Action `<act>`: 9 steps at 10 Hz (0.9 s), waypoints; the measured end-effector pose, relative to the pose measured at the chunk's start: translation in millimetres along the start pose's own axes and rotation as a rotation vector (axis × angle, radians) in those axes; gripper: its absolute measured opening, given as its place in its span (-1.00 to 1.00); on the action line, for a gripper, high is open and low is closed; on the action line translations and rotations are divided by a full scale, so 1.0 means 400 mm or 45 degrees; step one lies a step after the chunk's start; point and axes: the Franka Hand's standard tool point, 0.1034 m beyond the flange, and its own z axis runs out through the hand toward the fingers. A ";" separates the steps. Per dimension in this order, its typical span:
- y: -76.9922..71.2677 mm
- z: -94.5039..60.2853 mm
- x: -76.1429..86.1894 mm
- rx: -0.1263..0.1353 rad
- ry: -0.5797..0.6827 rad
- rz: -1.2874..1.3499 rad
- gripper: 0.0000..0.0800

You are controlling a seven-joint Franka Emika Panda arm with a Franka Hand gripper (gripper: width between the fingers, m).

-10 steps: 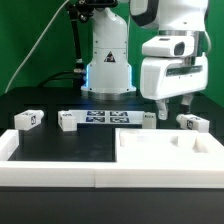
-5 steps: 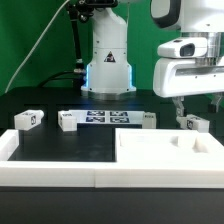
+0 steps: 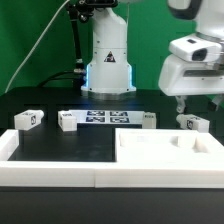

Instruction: Assemble one leg

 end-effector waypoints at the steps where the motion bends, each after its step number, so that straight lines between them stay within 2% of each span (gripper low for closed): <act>1: 0.004 0.013 -0.018 -0.016 -0.140 0.000 0.62; 6: 0.009 0.047 -0.021 -0.053 -0.671 -0.001 0.62; 8: 0.003 0.064 -0.008 -0.058 -0.785 0.004 0.62; 9: -0.005 0.063 -0.001 -0.061 -0.775 0.012 0.62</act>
Offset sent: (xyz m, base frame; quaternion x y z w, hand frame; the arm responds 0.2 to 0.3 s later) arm -0.0007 0.0069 -0.0070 -0.0087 -0.1515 -0.0059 0.9884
